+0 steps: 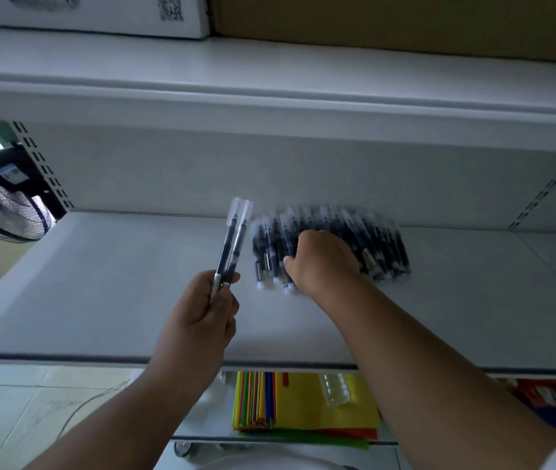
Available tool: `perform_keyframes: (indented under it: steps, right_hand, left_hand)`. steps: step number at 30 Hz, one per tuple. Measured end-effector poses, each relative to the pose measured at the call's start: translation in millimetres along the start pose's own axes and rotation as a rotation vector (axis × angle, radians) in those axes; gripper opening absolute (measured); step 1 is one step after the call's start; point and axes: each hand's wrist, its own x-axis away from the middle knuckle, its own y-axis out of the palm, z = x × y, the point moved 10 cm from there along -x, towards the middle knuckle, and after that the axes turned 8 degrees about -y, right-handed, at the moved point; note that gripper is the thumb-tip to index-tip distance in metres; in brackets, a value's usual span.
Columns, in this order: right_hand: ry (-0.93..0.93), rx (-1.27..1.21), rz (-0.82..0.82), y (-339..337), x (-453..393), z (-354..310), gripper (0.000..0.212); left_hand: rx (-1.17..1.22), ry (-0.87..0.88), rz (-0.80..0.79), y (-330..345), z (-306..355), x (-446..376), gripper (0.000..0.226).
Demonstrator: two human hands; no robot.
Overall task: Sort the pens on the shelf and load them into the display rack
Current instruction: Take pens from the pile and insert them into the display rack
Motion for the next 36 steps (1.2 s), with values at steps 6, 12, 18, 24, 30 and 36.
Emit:
perform_keyframes:
  steps: [6,12,18,24,30,36]
  right_hand:
    - [0.045,-0.009,0.019,0,9,-1,0.026]
    - [0.061,0.018,0.037,0,21,-3,0.031]
    - [0.094,-0.062,0.06,0,29,7,0.025]
    - [-0.004,-0.386,0.289,-12,57,20,0.022]
    - [0.028,-0.674,0.389,-41,97,55,0.007]
    - [0.075,-0.807,0.527,-72,160,127,0.022]
  left_hand:
    - [-0.013,-0.023,-0.022,2,-1,3,0.024]
    - [0.016,-0.061,-0.064,8,-4,6,0.024]
    - [0.022,-0.056,-0.084,9,-7,7,0.022]
    - [0.051,-0.063,-0.102,18,-7,7,0.02]
    - [0.03,-0.052,-0.197,62,-5,12,0.017]
    - [0.0,-0.059,-0.31,144,-17,34,0.02]
